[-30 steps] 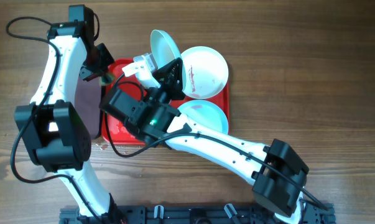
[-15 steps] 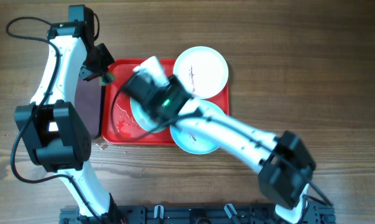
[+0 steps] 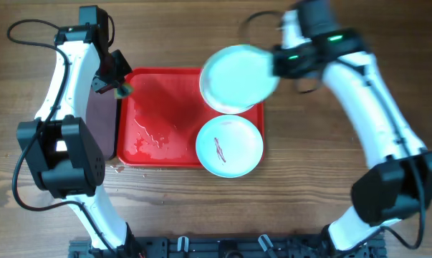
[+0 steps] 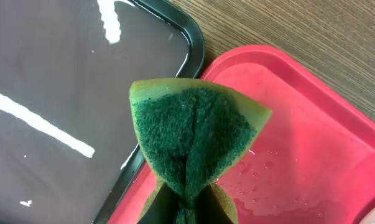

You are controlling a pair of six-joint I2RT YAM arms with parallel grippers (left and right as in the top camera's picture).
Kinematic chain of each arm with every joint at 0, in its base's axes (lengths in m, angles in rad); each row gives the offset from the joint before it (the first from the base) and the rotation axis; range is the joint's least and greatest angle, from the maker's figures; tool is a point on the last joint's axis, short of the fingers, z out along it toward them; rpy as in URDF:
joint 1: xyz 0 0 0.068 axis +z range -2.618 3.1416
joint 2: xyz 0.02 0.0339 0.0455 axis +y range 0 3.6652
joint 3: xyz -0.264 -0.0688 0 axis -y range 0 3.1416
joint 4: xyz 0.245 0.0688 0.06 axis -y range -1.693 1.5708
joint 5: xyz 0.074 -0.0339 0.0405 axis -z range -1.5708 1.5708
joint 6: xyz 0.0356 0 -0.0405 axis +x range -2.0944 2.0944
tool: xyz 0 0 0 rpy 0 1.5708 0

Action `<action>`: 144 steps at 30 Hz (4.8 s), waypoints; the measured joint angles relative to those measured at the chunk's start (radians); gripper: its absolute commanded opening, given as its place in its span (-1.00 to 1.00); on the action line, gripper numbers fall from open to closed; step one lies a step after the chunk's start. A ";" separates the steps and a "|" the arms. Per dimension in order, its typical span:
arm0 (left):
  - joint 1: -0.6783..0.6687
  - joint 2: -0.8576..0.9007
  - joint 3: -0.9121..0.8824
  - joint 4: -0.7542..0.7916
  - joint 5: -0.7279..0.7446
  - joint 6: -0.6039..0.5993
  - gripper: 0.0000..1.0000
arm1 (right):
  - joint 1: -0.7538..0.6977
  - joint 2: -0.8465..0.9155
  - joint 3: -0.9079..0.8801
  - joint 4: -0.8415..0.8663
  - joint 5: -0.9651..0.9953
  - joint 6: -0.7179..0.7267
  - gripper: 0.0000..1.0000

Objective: Clean dirty plates on tray and stack at the side

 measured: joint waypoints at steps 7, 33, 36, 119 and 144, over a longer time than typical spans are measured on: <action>0.000 0.000 0.000 0.000 0.000 0.000 -0.92 | -0.315 -0.001 -0.077 -0.007 -0.021 -0.009 -0.91; 0.000 0.000 0.000 0.000 0.000 0.000 -0.92 | -0.475 -0.001 -0.455 0.147 -0.053 -0.098 -0.12; 0.000 0.000 0.000 0.000 0.000 0.000 -0.92 | -0.444 -0.001 -0.340 0.120 -0.084 -0.126 0.14; 0.000 0.000 -0.001 0.008 0.000 0.000 -0.92 | 0.211 0.136 -0.422 0.171 -0.020 -0.174 -0.91; 0.000 0.000 -0.001 0.005 0.000 0.000 -0.92 | 0.551 0.146 -0.381 0.550 0.134 0.488 -0.86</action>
